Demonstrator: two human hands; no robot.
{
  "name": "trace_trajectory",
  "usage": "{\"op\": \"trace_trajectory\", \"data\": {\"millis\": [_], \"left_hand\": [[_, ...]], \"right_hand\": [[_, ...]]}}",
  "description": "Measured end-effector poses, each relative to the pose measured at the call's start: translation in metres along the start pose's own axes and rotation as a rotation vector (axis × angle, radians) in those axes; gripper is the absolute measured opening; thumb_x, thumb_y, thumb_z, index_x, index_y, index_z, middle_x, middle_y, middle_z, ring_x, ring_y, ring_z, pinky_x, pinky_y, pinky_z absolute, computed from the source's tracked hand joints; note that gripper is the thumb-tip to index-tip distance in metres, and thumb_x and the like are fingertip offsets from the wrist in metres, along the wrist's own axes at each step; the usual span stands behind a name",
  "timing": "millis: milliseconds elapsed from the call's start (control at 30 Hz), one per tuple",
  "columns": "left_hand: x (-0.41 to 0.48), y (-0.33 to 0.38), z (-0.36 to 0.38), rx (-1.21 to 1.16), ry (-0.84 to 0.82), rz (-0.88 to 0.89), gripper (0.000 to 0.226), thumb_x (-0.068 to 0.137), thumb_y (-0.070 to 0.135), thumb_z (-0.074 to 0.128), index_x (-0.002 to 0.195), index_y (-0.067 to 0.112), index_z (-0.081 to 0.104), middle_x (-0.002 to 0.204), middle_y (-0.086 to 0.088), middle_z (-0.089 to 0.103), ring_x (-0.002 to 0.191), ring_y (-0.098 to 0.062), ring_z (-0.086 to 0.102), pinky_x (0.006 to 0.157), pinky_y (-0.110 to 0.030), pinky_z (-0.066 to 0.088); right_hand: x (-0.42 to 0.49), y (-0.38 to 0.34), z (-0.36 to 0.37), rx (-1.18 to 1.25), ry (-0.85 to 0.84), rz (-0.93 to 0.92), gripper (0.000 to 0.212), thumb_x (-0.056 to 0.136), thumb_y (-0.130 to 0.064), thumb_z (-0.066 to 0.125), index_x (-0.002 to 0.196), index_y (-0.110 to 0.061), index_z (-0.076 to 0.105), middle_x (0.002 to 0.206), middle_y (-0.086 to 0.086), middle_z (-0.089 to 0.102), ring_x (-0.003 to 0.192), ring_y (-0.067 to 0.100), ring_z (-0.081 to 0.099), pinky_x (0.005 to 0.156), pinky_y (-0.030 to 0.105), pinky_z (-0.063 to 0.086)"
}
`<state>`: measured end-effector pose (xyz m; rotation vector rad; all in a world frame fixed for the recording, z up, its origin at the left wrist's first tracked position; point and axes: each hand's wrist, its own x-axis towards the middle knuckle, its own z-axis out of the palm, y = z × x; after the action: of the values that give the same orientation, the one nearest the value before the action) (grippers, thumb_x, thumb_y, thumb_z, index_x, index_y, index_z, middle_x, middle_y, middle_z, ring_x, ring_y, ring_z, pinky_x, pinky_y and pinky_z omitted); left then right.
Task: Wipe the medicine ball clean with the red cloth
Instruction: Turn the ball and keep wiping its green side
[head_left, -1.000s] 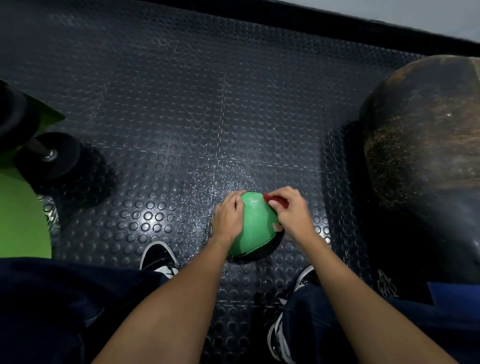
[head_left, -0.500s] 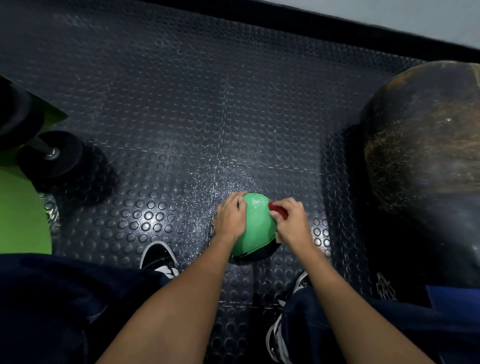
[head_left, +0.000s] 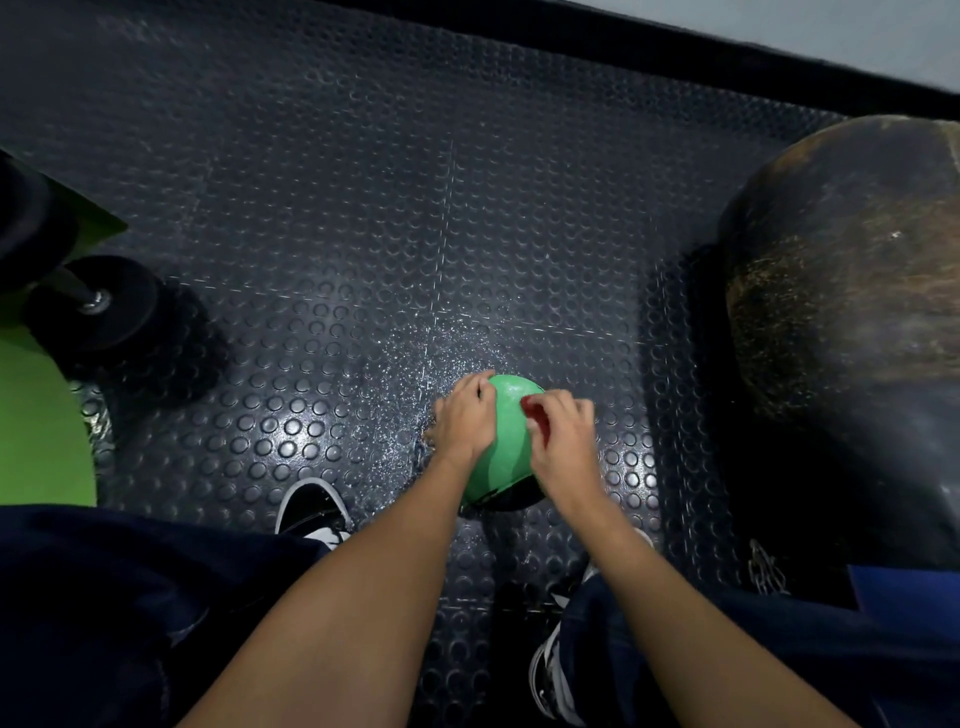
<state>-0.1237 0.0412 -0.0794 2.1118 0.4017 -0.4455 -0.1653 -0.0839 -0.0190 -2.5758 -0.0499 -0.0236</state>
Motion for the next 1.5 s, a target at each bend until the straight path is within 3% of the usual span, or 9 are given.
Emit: {"op": "trace_trajectory", "data": {"millis": [200,467,700,900,1100,1167,1267,1333,1500], "left_hand": [[0.013,-0.001,-0.006,-0.009,-0.031,0.008,0.061,0.093,0.05,0.016,0.137,0.036,0.056,0.142,0.001,0.057,0.128,-0.027,0.05,0.108,-0.056,0.039],[0.025,-0.002,-0.009,-0.073,0.01,-0.079,0.045,0.106,0.035,0.026,0.137,0.029,0.058,0.14,-0.007,0.058,0.125,-0.029,0.052,0.107,-0.046,0.041],[0.025,-0.012,-0.02,-0.18,-0.04,-0.037,0.043,0.106,0.029,0.03,0.136,0.023,0.06,0.138,-0.009,0.06,0.123,-0.028,0.054,0.108,-0.043,0.042],[0.017,-0.004,-0.015,-0.113,-0.027,-0.056,0.047,0.102,0.042,0.025,0.135,0.032,0.057,0.132,-0.005,0.062,0.12,-0.029,0.055,0.104,-0.054,0.044],[0.01,-0.011,-0.02,-0.095,-0.091,0.067,0.044,0.104,0.035,0.027,0.133,0.03,0.061,0.14,-0.004,0.059,0.125,-0.027,0.053,0.109,-0.048,0.04],[0.0,-0.011,-0.019,-0.061,-0.098,0.136,0.046,0.104,0.036,0.025,0.135,0.029,0.059,0.143,-0.001,0.056,0.13,-0.024,0.05,0.114,-0.053,0.033],[-0.014,-0.008,-0.018,0.017,-0.107,0.203,0.044,0.109,0.031,0.024,0.141,0.024,0.053,0.149,0.003,0.05,0.134,-0.017,0.045,0.119,-0.054,0.024],[-0.019,-0.007,-0.018,0.042,-0.102,0.203,0.044,0.109,0.03,0.024,0.143,0.025,0.051,0.15,0.005,0.048,0.13,-0.013,0.042,0.118,-0.053,0.026],[-0.018,-0.018,-0.018,-0.071,-0.063,0.194,0.042,0.107,0.03,0.027,0.136,0.029,0.057,0.147,0.005,0.053,0.134,-0.018,0.046,0.117,-0.054,0.03]], "right_hand": [[-0.037,0.016,-0.003,-0.11,-0.254,-0.467,0.028,0.085,-0.015,0.06,0.113,-0.019,0.06,0.117,-0.007,0.057,0.111,0.016,0.042,0.094,0.042,0.043],[0.009,0.01,0.0,0.005,-0.035,-0.132,0.026,0.085,-0.018,0.065,0.111,-0.017,0.062,0.11,-0.004,0.054,0.104,0.004,0.032,0.092,0.042,0.043],[0.001,0.002,-0.009,-0.114,-0.363,-0.58,0.021,0.087,-0.019,0.052,0.107,-0.02,0.061,0.111,-0.007,0.054,0.108,0.015,0.043,0.091,0.038,0.042],[0.021,0.0,0.001,-0.086,-0.076,-0.132,0.022,0.089,-0.017,0.056,0.11,-0.021,0.061,0.111,-0.008,0.054,0.106,0.012,0.04,0.092,0.041,0.042],[-0.012,0.01,-0.016,-0.088,-0.439,-0.605,0.028,0.085,-0.014,0.053,0.112,-0.019,0.058,0.12,-0.006,0.051,0.115,0.017,0.04,0.1,0.036,0.036],[-0.006,0.019,-0.026,0.009,-0.388,-0.537,0.026,0.085,-0.011,0.054,0.11,-0.017,0.061,0.113,-0.004,0.053,0.11,0.014,0.041,0.101,0.032,0.036],[0.004,0.027,-0.03,0.151,-0.066,-0.069,0.026,0.088,-0.009,0.06,0.113,-0.015,0.062,0.106,-0.004,0.054,0.104,0.007,0.039,0.097,0.03,0.039],[0.011,0.023,-0.022,0.157,-0.06,0.189,0.027,0.091,-0.015,0.059,0.118,-0.016,0.061,0.108,-0.004,0.053,0.106,0.006,0.038,0.1,0.032,0.04],[-0.016,0.0,-0.006,0.126,-0.146,-0.041,0.024,0.091,-0.011,0.058,0.113,-0.015,0.064,0.11,-0.008,0.057,0.106,0.007,0.039,0.096,0.017,0.034]]}}
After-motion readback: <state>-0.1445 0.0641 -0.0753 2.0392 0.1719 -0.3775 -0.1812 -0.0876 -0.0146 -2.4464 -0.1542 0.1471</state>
